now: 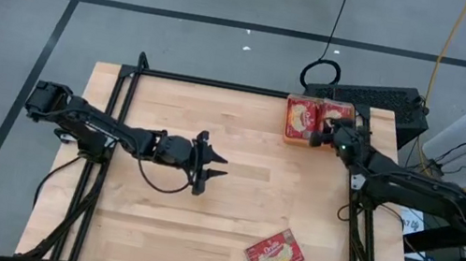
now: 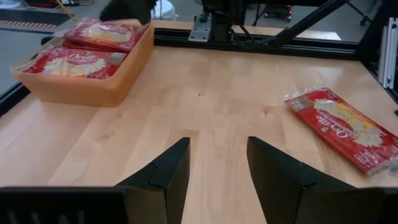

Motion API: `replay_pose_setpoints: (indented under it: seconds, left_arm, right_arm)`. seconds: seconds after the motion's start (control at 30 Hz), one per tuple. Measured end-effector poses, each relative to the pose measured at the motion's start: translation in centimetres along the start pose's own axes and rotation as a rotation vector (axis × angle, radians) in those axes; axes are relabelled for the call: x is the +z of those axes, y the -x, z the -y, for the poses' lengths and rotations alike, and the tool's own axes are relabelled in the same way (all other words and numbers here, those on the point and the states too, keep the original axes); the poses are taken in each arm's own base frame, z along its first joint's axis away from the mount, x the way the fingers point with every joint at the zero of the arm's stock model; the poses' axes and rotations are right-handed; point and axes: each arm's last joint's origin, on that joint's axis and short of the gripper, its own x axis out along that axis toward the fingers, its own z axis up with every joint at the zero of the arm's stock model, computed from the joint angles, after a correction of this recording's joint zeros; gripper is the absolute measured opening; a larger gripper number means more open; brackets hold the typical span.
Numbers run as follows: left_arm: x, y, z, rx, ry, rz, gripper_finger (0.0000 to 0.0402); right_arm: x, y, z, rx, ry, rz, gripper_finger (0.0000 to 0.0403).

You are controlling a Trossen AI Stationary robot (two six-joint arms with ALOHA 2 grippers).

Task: Sort popcorn bags into baskets
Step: Put the red popcorn bag into the orange bin

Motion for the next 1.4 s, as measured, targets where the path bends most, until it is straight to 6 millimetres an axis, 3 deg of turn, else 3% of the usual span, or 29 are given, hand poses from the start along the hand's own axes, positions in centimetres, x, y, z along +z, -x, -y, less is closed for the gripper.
replay_pose_setpoints:
  seconds: [0.17,0.4,0.8,0.97,1.17,1.27,1.4]
  left_arm:
    - [0.0,0.0,-0.1,0.003,0.016,0.000,0.0161]
    - [0.0,0.0,-0.1,0.003,0.020,0.000,0.0161]
    - [0.0,0.0,-0.1,0.004,0.036,0.000,0.0161]
    - [-0.1,0.0,0.2,-0.004,0.062,-0.005,0.0161]
    - [-0.2,0.3,1.7,-0.050,0.105,-0.009,0.0161]
    - [-0.2,0.6,2.9,-0.088,0.098,0.008,0.0161]
    - [-0.5,0.7,4.7,-0.116,0.074,0.026,0.0161]
  right_arm:
    - [-0.8,-1.4,0.4,0.003,0.033,-0.113,0.0058]
    - [-1.7,-2.2,1.6,-0.127,0.051,-0.202,0.0023]
    - [-1.1,-1.7,2.0,-0.167,0.062,-0.167,0.0018]
    - [0.5,-0.2,0.6,0.075,0.046,-0.060,0.0018]
    - [1.3,2.7,-2.0,0.629,0.027,-0.028,0.0018]
    - [1.1,4.2,-3.4,0.876,0.038,-0.063,0.0018]
    - [-0.2,6.0,-5.1,1.014,0.029,-0.175,0.0018]
